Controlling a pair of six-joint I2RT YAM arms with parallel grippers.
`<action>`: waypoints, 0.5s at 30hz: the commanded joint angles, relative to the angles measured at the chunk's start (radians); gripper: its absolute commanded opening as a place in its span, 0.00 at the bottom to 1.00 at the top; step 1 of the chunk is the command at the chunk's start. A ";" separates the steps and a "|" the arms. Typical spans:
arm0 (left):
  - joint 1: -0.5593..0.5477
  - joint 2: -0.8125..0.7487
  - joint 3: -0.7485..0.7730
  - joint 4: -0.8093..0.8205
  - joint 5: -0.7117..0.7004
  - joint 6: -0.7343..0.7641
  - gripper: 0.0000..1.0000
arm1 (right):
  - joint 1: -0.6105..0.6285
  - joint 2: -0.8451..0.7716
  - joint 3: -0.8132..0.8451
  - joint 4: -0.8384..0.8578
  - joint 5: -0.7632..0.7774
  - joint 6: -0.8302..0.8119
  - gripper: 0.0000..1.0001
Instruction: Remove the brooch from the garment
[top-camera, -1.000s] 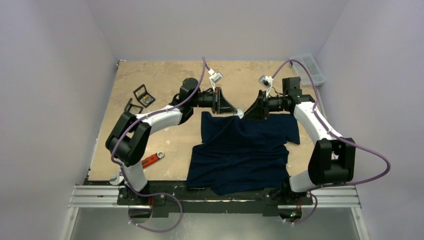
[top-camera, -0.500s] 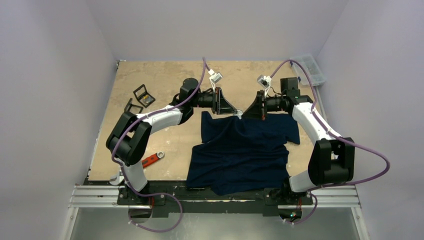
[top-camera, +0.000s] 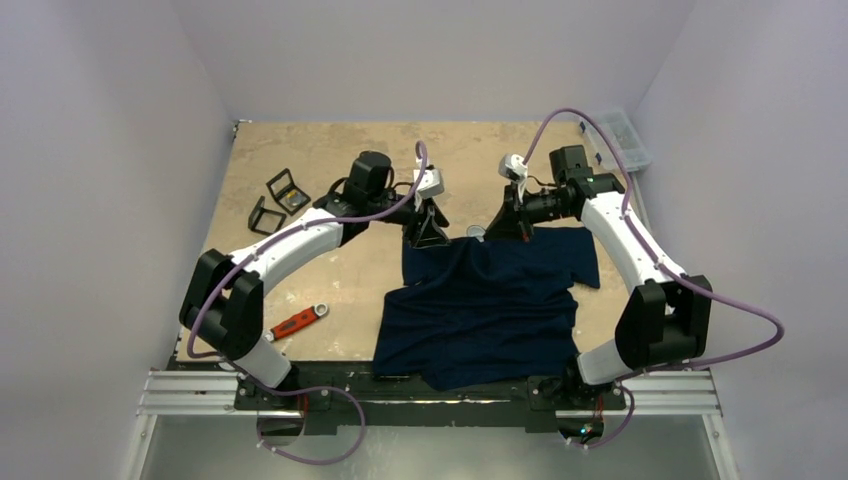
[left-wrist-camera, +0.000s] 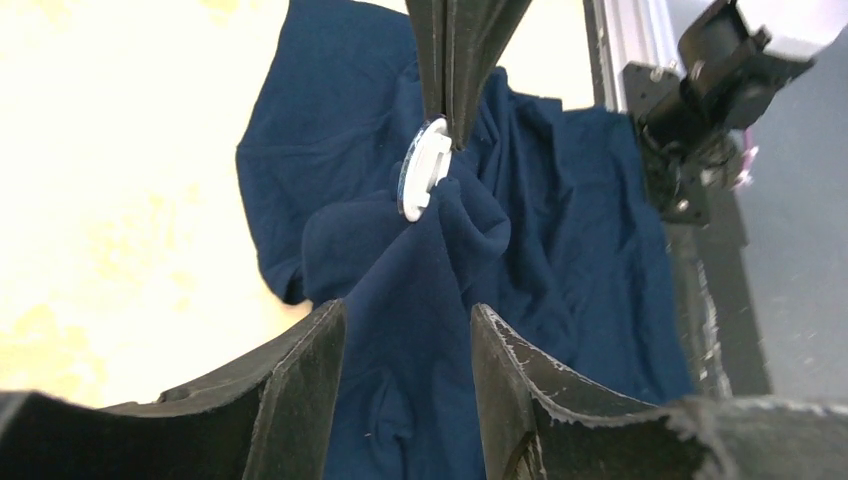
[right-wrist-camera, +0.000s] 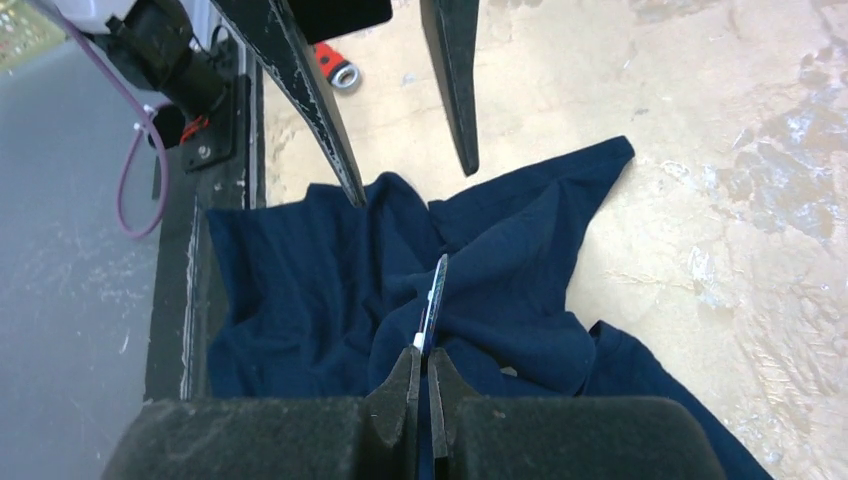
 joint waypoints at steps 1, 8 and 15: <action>-0.014 -0.050 0.029 -0.091 0.010 0.323 0.50 | 0.022 0.008 0.068 -0.111 0.052 -0.135 0.00; -0.081 -0.031 0.067 -0.035 -0.041 0.292 0.54 | 0.061 0.007 0.100 -0.171 0.048 -0.193 0.00; -0.106 -0.007 0.108 -0.030 -0.038 0.226 0.38 | 0.089 -0.001 0.095 -0.171 0.079 -0.194 0.00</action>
